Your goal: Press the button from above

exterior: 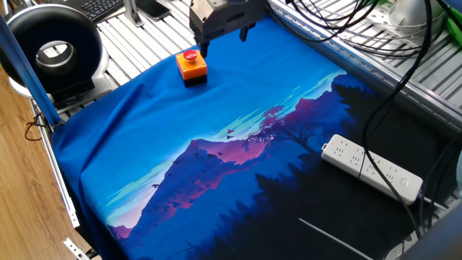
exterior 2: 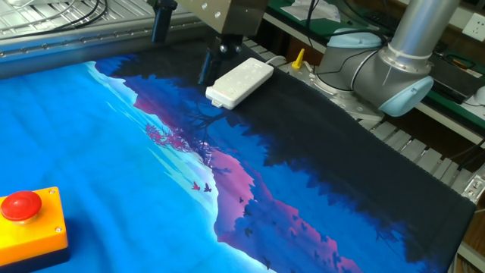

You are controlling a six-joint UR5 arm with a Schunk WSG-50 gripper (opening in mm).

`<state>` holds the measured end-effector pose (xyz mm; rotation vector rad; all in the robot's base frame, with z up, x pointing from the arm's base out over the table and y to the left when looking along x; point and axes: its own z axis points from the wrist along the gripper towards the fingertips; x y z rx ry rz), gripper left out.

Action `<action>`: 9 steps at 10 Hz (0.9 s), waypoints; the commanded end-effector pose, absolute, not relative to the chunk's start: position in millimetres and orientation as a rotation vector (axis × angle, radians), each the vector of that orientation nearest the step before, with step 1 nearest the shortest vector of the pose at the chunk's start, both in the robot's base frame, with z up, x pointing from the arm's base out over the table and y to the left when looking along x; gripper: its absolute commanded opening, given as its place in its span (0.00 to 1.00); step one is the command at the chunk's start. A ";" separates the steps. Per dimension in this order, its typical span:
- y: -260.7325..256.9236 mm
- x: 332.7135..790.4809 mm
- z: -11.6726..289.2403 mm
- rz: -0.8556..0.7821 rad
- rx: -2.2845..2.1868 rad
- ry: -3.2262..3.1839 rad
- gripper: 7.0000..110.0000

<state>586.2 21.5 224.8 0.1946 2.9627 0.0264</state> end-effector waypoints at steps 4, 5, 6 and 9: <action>41.0 599.1 239.1 0.122 0.125 2.888 0.00; 50.7 598.4 241.3 0.177 0.127 2.886 0.00; 57.4 604.5 243.5 0.214 0.098 2.860 0.00; 54.5 593.9 240.8 0.196 0.058 2.904 0.00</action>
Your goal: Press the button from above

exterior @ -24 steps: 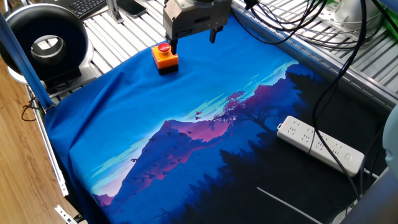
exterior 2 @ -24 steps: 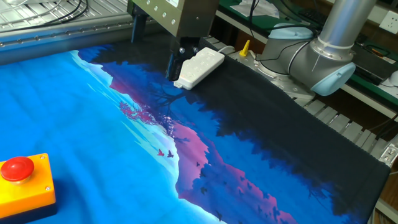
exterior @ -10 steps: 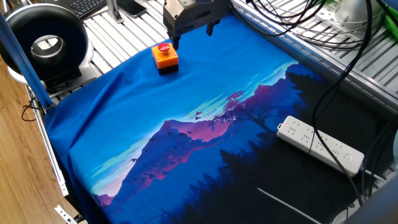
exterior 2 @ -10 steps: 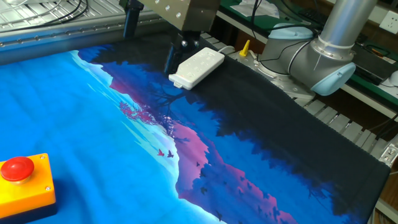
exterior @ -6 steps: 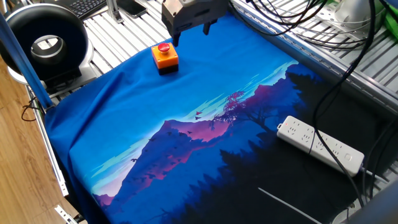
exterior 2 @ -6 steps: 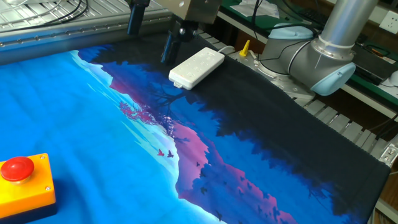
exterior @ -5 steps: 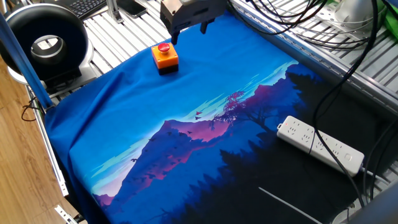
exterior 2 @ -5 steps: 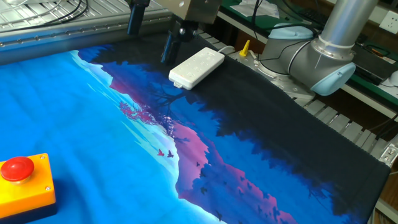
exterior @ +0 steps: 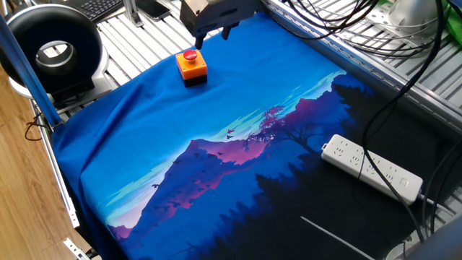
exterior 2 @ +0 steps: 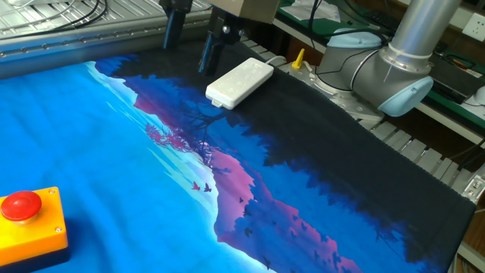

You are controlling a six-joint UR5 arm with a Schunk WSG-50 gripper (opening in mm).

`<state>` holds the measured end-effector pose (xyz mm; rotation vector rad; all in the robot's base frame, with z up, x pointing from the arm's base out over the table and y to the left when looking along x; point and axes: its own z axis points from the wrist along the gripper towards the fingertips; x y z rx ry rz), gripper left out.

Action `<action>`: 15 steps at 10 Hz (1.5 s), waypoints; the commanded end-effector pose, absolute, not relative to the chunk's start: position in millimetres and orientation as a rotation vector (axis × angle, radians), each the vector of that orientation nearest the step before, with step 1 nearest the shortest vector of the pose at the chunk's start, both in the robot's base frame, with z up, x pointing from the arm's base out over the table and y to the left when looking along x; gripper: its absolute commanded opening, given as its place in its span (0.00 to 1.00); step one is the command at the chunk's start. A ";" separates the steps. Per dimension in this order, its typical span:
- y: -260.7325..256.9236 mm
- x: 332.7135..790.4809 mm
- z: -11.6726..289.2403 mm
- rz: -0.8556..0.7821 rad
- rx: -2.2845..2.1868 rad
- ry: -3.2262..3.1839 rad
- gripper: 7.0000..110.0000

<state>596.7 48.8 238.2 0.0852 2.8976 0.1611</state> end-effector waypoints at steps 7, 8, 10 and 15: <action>64.8 592.4 241.4 0.256 0.005 2.905 0.00; 64.7 596.6 242.4 0.257 0.027 2.889 0.00; 64.0 595.5 242.0 0.261 0.091 2.895 0.00; 35.7 594.6 237.8 0.089 0.088 2.907 0.00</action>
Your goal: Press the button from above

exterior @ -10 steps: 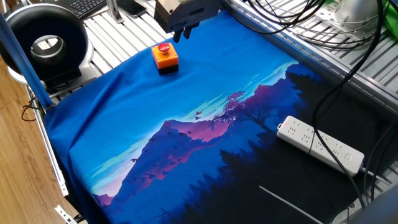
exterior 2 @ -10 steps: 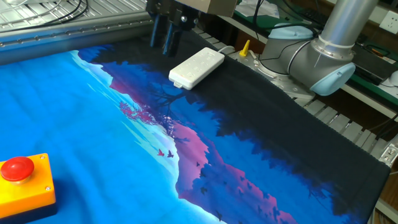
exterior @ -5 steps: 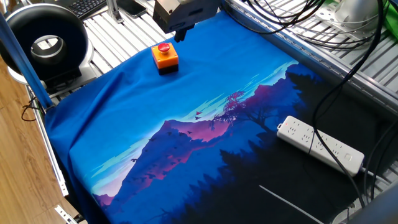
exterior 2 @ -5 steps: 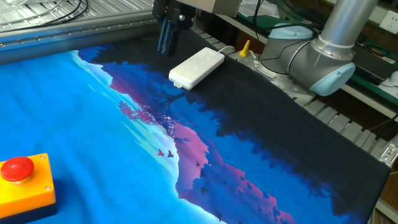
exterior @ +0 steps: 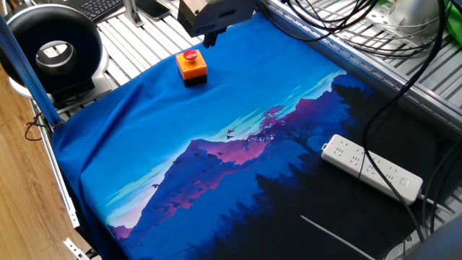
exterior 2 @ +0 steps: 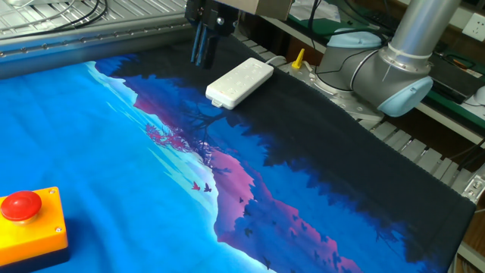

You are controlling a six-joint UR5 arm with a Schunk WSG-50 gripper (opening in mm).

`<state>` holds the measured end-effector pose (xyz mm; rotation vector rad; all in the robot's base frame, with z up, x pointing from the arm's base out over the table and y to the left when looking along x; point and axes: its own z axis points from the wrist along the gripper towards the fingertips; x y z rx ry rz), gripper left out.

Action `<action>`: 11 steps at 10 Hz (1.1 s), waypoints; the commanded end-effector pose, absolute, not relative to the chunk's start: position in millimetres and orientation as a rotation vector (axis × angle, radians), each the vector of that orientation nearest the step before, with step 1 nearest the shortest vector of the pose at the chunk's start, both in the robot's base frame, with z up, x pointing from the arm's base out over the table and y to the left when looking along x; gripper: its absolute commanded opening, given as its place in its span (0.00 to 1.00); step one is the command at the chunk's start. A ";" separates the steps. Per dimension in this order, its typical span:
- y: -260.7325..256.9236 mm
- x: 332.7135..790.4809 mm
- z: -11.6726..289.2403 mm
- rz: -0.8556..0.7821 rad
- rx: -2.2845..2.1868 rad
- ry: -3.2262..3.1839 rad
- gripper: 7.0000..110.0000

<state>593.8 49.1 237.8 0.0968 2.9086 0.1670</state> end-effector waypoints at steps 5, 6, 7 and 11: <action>30.7 610.9 231.4 0.055 0.027 2.868 0.00; 34.7 606.0 220.2 0.083 0.039 2.911 0.00; 34.0 603.1 213.6 0.081 -0.009 2.937 0.00; 19.3 579.7 211.4 0.019 0.017 3.034 0.00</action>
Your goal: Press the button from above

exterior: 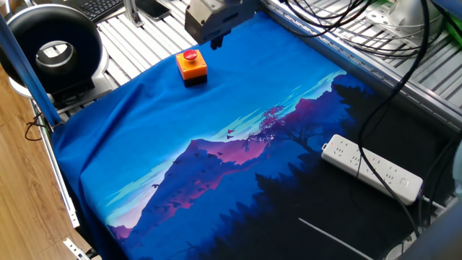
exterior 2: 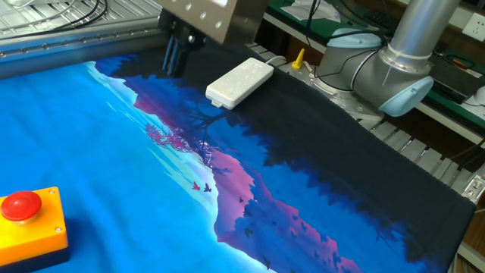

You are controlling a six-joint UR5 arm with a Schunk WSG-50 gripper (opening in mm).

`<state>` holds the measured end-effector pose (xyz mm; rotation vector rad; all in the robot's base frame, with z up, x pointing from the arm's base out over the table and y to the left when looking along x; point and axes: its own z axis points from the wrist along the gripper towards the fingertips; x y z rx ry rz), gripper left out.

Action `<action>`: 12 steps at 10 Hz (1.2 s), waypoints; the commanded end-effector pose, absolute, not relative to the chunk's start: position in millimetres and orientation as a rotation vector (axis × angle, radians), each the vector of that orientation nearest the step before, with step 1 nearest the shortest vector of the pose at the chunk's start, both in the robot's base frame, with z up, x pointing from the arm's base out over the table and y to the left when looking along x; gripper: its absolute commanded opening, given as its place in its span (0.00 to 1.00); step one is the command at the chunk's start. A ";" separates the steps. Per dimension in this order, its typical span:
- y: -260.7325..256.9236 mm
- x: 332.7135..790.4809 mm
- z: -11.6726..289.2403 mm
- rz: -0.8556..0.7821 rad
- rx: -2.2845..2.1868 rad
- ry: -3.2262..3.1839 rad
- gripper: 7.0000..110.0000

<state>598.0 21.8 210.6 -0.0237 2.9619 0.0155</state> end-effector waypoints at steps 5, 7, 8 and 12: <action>25.2 562.1 252.3 0.052 0.117 2.985 0.00; 26.8 564.4 249.7 0.074 0.135 2.983 0.00; 25.7 563.6 249.4 0.066 0.130 2.986 0.00; 26.8 558.2 251.8 0.070 0.130 2.998 0.00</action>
